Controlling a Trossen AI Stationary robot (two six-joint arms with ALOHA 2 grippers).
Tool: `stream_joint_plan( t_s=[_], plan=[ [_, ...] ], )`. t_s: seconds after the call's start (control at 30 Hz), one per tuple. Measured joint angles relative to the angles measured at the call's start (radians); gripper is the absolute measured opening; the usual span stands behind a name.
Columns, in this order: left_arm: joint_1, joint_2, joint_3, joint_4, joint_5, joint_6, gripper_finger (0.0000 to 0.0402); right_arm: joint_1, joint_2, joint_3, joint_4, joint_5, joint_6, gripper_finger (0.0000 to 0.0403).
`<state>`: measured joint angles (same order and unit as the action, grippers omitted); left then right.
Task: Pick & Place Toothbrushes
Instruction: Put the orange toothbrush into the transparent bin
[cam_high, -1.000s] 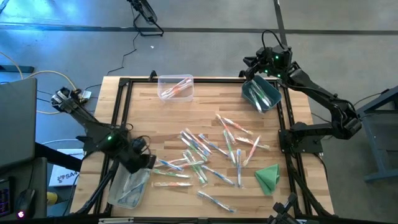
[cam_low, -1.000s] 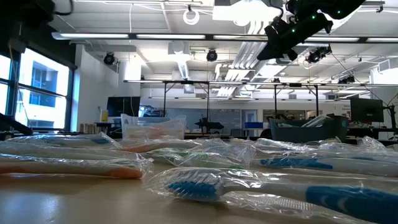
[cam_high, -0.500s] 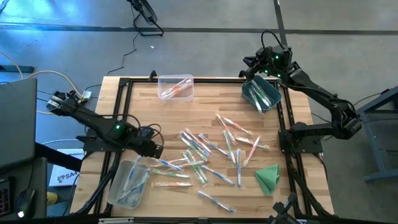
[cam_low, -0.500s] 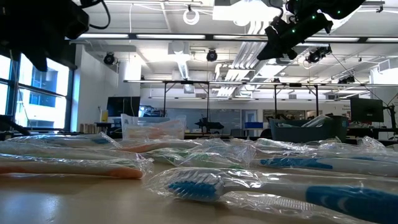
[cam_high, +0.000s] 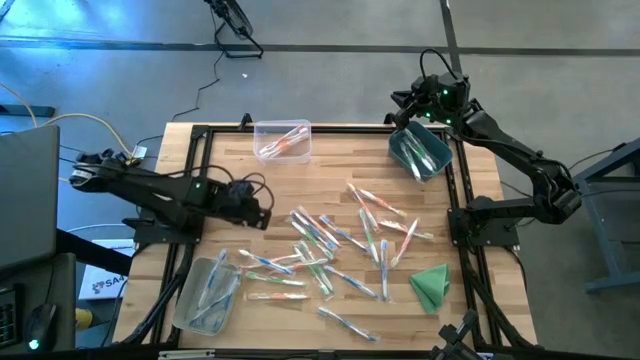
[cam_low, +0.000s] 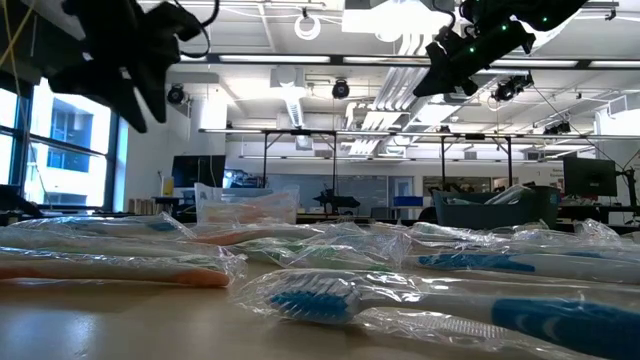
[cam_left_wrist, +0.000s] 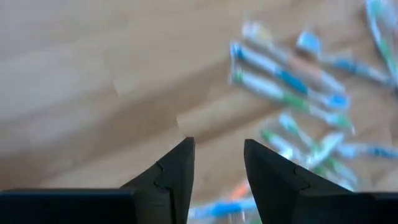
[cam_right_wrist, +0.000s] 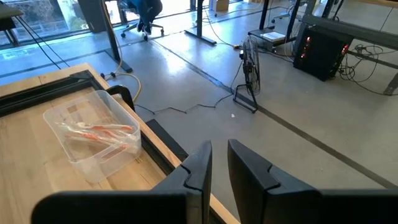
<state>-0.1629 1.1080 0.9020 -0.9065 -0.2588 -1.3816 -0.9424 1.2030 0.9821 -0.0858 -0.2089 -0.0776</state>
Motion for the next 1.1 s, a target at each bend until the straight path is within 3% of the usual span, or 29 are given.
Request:
stream_joint_plan(
  t_s=[0.2, 0.57, 1.1],
  plan=[
    [0.113, 0.0, 0.0, 0.1, -0.036, 0.172, 0.0136, 0.0, 0.0, 0.0, 0.0, 0.0, 0.0, 0.0045],
    [0.265, 0.0, 0.0, 0.221, -0.036, 0.354, 0.0136, 0.0, 0.0, 0.0, -0.023, 0.0, 0.002, 0.0045],
    [0.296, 0.0, 0.0, 0.232, -0.053, 0.383, 0.0136, 0.0, 0.0, 0.0, -0.023, 0.0, 0.003, 0.0045]
  ],
)
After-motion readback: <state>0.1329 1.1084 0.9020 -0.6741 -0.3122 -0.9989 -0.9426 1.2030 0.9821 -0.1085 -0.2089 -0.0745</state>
